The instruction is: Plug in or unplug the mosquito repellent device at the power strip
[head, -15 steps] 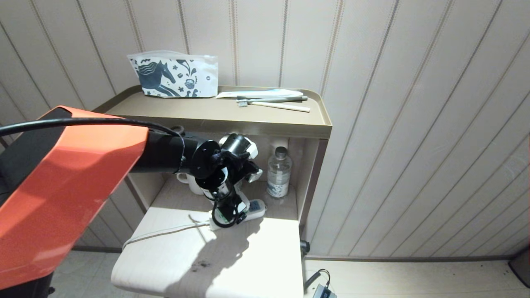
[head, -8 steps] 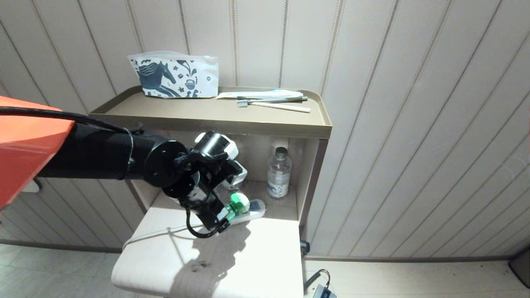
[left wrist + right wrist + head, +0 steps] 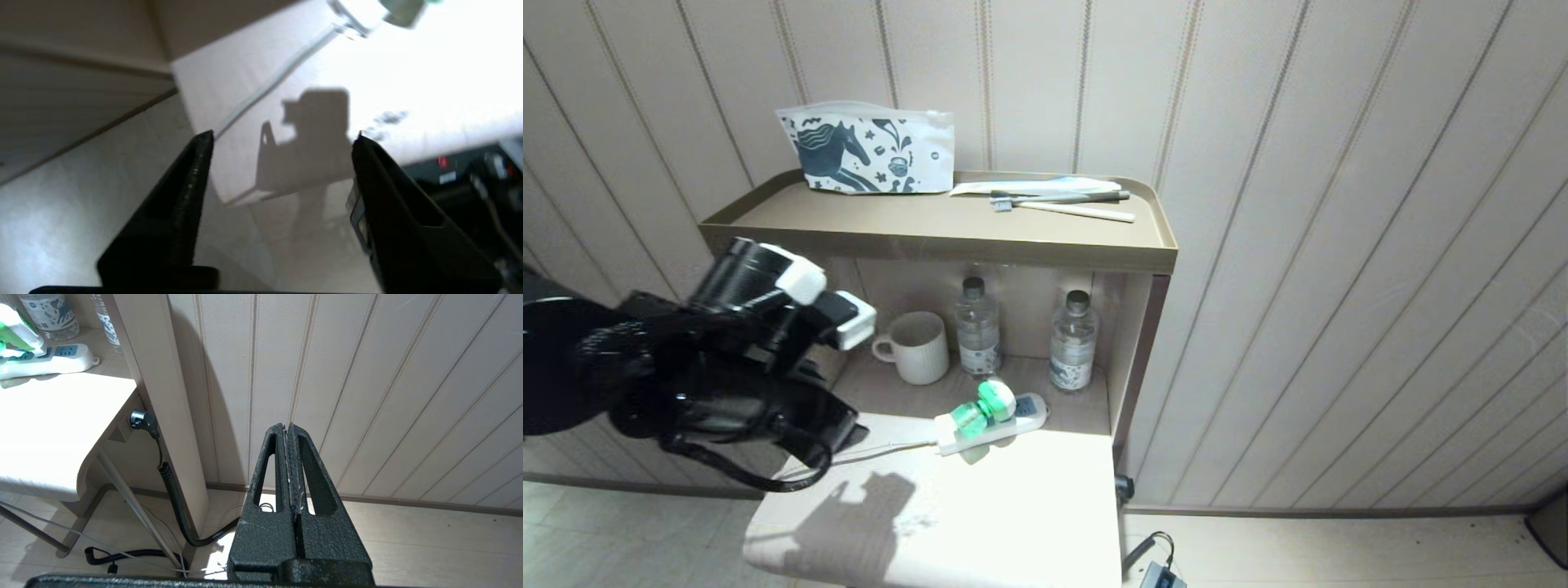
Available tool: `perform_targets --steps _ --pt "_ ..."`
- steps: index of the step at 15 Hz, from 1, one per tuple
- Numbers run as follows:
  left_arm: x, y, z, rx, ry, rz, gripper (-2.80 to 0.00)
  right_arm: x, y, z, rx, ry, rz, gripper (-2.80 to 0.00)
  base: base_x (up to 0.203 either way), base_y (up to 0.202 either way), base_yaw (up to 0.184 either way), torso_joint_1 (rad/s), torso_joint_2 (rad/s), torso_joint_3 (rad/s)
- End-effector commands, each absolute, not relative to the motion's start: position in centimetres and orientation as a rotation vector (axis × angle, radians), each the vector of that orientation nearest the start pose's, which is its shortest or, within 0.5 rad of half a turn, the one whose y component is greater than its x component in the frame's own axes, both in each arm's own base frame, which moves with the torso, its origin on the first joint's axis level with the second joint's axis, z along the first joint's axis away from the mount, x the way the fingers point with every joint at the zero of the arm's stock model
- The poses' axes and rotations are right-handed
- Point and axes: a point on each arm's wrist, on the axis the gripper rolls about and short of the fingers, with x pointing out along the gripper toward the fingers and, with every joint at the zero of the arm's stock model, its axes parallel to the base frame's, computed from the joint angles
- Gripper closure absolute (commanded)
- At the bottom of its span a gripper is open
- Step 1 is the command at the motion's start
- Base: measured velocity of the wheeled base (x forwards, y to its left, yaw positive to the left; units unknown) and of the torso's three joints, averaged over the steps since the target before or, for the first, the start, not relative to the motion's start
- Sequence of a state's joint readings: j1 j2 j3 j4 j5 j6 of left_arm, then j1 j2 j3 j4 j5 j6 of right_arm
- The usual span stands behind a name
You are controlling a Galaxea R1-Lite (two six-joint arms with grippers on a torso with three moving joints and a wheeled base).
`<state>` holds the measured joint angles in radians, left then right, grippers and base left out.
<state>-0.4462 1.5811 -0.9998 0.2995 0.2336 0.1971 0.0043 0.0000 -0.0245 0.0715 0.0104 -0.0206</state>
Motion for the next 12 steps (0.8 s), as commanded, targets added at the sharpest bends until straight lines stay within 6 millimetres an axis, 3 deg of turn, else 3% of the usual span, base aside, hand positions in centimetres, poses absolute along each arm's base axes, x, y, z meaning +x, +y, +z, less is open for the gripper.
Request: perform_targets --steps 1,3,5,12 --pt "21.1 -7.2 21.0 0.395 0.702 -0.180 0.00 -2.5 0.0 7.5 -0.021 0.047 0.016 0.00 0.000 0.000 0.000 0.000 0.00 0.000" --pt "19.4 -4.3 21.6 0.319 0.591 -0.064 0.00 -2.5 0.0 7.5 -0.021 0.047 0.017 0.00 0.000 0.000 0.000 0.000 0.00 0.000" --pt "16.9 -2.8 21.6 0.270 0.479 -0.004 0.00 -2.5 0.0 7.5 -0.021 0.047 0.016 0.00 0.000 0.000 0.000 0.000 0.00 0.000" --pt "8.8 -0.5 21.7 0.172 0.236 0.049 0.00 -2.5 0.0 7.5 -0.021 0.047 0.016 0.00 0.000 0.000 0.000 0.000 0.00 0.000"
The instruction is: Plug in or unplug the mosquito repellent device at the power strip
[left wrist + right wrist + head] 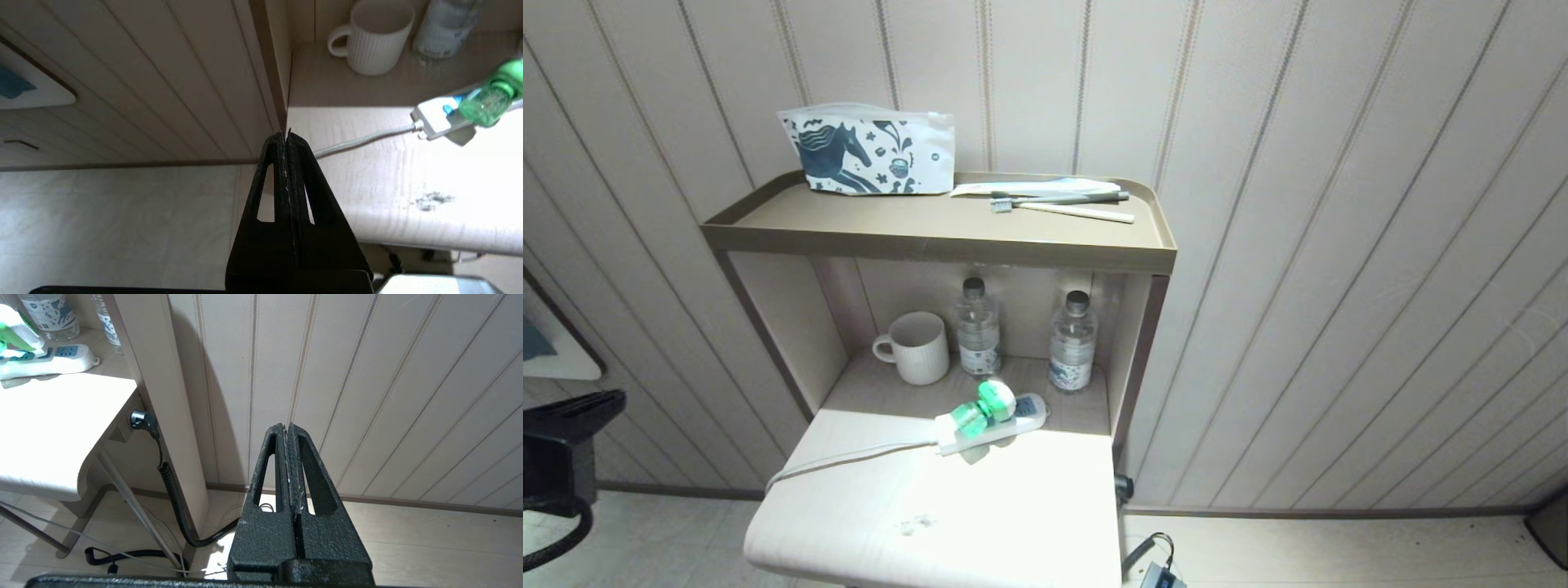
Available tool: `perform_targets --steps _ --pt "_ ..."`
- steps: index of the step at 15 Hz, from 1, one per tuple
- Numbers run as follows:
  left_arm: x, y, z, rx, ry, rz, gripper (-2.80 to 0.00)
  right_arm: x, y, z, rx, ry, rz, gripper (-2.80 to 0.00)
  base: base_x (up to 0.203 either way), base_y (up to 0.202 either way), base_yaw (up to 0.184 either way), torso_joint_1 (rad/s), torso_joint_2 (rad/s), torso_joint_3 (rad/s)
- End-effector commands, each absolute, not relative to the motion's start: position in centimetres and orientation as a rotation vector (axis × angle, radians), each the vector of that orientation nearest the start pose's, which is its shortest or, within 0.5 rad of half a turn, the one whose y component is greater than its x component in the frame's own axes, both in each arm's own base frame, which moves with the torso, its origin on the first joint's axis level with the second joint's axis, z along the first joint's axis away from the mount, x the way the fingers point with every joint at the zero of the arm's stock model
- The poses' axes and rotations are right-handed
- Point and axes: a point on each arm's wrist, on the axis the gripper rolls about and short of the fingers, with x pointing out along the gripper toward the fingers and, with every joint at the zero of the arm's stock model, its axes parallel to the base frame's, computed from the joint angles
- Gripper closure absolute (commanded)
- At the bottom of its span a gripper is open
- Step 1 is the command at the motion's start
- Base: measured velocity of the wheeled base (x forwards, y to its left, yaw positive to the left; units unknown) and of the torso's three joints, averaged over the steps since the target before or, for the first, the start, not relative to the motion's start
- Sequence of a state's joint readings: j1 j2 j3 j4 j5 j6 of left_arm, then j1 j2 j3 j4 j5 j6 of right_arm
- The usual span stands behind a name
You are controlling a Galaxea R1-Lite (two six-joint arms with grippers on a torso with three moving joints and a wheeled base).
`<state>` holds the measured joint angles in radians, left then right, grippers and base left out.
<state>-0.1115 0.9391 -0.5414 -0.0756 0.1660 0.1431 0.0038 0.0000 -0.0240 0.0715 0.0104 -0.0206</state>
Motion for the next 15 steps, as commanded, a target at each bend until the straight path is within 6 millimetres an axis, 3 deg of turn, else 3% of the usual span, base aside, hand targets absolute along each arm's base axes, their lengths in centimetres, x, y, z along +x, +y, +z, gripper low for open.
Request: perform_targets --steps 1,5,7,9,11,12,13,15 --pt "7.6 -0.3 21.5 0.139 0.199 0.076 0.00 -2.5 0.0 7.5 -0.021 0.047 0.016 0.00 0.000 0.000 0.000 0.000 0.00 0.000" --pt "1.5 0.4 20.1 0.043 -0.025 0.178 0.00 -2.5 0.0 7.5 -0.021 0.047 0.016 0.00 0.000 0.000 0.000 0.000 0.00 0.000" --pt "-1.4 0.5 17.8 0.101 -0.045 0.197 0.00 -2.5 0.0 7.5 -0.020 0.047 0.016 0.00 0.000 0.000 0.000 0.000 0.00 0.000" --pt "-3.3 0.5 14.2 0.161 -0.045 0.209 0.00 -2.5 0.0 7.5 -0.021 0.047 0.016 0.00 0.000 0.000 0.000 0.000 0.00 0.000" --pt "-3.2 0.5 10.1 0.227 -0.013 0.218 0.00 -2.5 0.0 7.5 -0.020 0.047 0.015 0.00 0.000 0.000 0.000 0.000 0.00 0.000" --pt "-2.8 0.5 9.0 0.242 -0.010 0.225 0.00 -2.5 0.0 7.5 -0.020 0.047 0.014 0.00 0.000 0.000 0.000 0.000 0.00 0.000" --pt "-2.7 0.5 8.9 0.250 -0.021 0.225 0.00 -2.5 0.0 7.5 -0.020 0.047 0.016 0.00 0.000 0.000 0.000 0.000 0.00 0.000" --pt "-2.5 0.0 8.4 0.229 -0.029 0.025 0.00 -2.5 0.0 7.5 -0.020 0.047 0.016 0.00 0.000 0.000 0.000 0.000 0.00 0.000"
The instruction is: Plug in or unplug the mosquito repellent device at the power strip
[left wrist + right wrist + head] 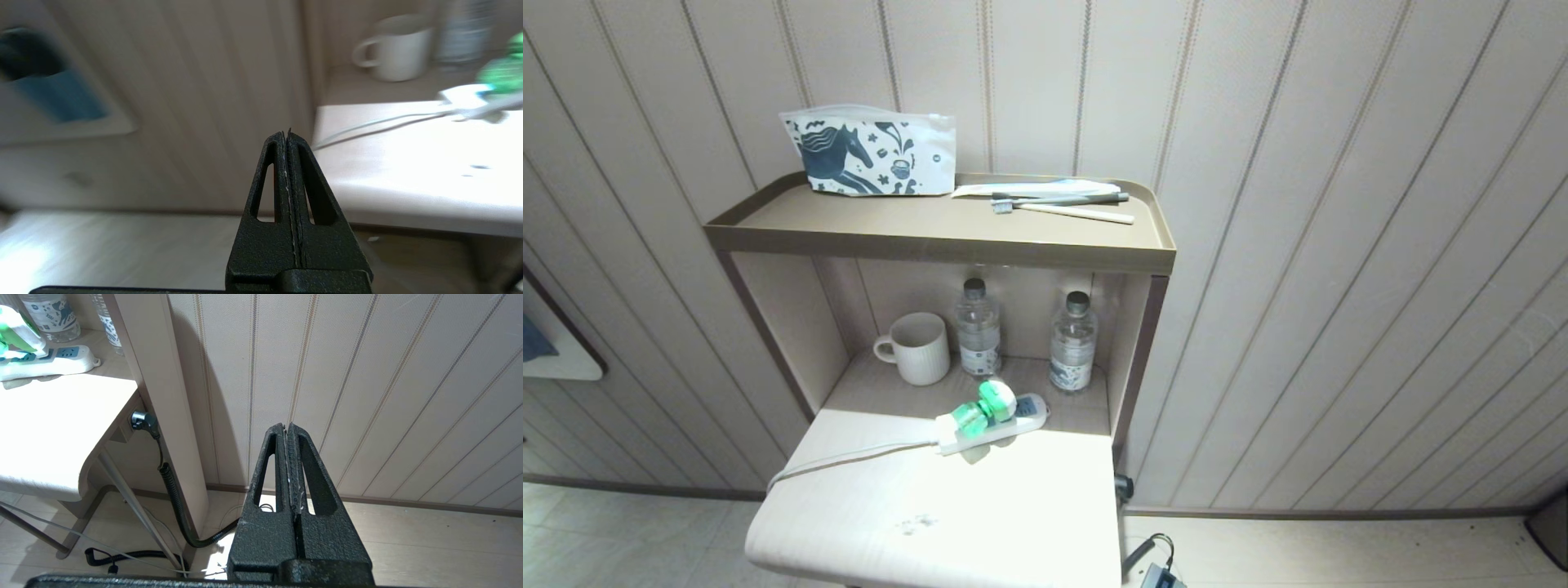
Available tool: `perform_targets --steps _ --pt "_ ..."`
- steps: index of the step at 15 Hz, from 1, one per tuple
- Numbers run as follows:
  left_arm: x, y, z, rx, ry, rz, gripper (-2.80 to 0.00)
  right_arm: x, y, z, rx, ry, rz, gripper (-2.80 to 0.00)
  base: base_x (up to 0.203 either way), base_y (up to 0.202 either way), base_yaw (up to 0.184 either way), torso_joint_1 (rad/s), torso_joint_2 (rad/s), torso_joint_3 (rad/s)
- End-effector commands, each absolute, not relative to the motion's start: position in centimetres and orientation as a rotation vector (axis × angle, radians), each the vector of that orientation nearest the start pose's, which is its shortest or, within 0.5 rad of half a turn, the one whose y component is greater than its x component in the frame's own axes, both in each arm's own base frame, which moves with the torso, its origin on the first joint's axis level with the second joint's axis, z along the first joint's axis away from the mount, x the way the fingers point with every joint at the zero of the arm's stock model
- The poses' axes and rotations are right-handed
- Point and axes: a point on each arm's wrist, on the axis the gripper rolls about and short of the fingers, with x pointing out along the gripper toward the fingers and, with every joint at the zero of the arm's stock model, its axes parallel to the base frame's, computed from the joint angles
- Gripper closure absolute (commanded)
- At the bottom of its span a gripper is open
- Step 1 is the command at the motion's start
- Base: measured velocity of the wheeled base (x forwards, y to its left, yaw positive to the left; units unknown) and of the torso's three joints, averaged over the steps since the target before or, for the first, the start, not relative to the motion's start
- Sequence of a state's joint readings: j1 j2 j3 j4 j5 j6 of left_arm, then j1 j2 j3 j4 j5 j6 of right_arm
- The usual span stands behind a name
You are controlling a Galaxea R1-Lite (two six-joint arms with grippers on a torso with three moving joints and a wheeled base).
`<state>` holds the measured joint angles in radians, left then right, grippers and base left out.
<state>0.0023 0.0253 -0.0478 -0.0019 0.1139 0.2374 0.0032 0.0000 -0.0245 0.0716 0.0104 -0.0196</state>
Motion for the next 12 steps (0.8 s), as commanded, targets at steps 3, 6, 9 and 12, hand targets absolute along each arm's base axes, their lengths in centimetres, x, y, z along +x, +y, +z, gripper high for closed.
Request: perform_targets --steps 3,6,9,12 --pt "-2.28 -0.08 7.53 0.075 0.000 -0.031 0.00 -2.48 0.02 7.49 -0.020 0.047 0.014 0.00 0.000 0.000 0.000 0.000 0.00 0.000" --pt "-2.26 -0.01 7.62 0.018 -0.003 0.000 0.00 -2.48 0.02 7.49 -0.020 0.047 0.014 0.00 0.000 0.000 0.000 0.000 0.00 0.000" --pt "-2.27 -0.01 7.61 0.020 -0.005 0.000 0.00 -2.48 0.02 7.49 -0.020 0.047 0.014 0.00 0.000 0.000 0.000 0.000 0.00 0.000" --pt "-2.26 -0.01 7.62 0.021 -0.003 0.000 0.00 -2.48 0.02 7.49 -0.020 0.047 0.014 0.00 0.000 0.000 0.000 0.000 0.00 0.000"
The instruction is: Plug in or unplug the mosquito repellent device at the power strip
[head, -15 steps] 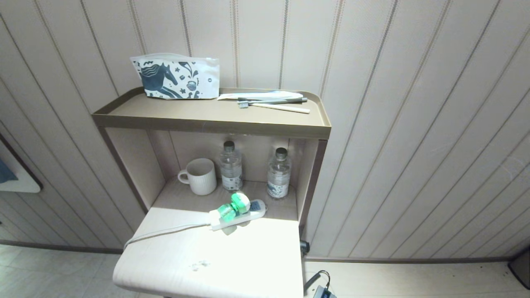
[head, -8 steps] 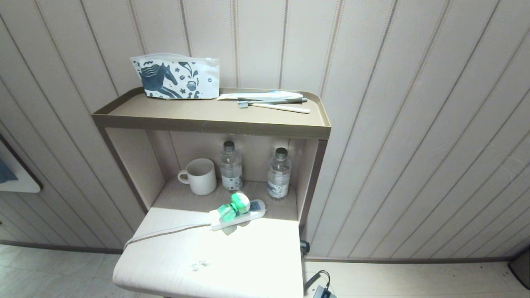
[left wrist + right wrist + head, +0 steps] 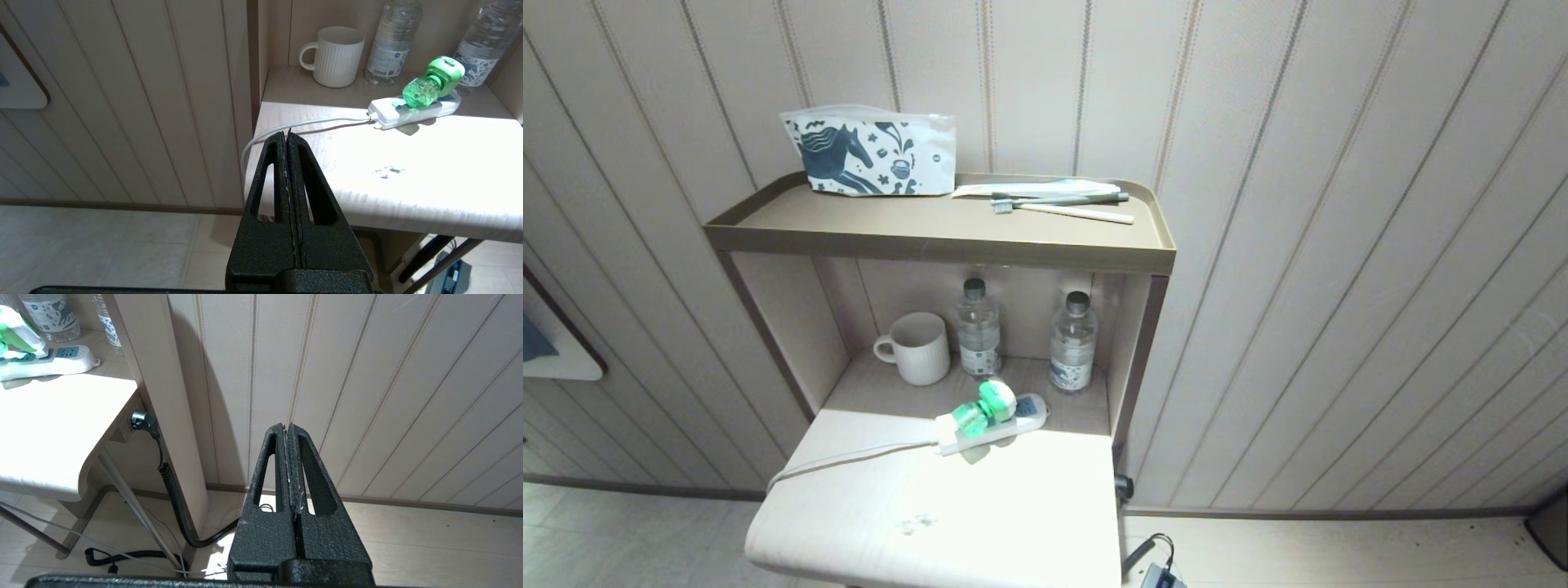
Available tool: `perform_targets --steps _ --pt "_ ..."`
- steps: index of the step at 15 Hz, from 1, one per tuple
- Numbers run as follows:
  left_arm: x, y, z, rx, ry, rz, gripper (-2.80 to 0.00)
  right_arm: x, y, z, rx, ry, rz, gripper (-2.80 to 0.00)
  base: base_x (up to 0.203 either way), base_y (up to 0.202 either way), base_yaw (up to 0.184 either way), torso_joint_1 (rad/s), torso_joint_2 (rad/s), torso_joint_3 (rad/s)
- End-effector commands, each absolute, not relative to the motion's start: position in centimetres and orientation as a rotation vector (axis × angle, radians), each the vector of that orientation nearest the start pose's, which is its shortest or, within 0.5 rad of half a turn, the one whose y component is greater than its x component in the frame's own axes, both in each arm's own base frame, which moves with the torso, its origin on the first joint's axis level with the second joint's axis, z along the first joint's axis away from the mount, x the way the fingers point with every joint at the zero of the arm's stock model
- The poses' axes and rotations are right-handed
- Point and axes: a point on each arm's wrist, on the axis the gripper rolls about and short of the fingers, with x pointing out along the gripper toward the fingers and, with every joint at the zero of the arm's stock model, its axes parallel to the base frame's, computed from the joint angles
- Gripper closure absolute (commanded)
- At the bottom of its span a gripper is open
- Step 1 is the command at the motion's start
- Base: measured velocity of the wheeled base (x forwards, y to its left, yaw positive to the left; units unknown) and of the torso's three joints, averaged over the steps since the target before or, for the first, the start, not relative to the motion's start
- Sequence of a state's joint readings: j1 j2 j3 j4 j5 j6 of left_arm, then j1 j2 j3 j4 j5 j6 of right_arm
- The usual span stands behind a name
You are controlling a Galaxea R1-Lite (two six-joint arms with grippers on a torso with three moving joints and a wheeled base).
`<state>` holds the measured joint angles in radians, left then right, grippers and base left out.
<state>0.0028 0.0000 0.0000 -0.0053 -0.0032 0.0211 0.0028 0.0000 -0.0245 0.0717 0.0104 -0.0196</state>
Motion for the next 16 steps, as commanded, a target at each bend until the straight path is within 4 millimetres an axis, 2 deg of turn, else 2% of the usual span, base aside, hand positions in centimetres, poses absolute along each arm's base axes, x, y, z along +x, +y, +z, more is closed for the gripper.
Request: perform_targets --steps 1,16 --pt "-2.27 -0.01 7.61 0.021 -0.005 0.000 0.00 -2.48 0.02 7.49 -0.020 0.047 0.014 0.00 0.000 0.000 0.000 0.000 0.00 0.000" --pt "-2.27 -0.01 7.61 0.021 -0.005 0.000 0.00 -2.26 -0.02 7.49 0.008 0.009 -0.002 0.00 0.000 0.000 0.000 0.000 0.00 0.000"
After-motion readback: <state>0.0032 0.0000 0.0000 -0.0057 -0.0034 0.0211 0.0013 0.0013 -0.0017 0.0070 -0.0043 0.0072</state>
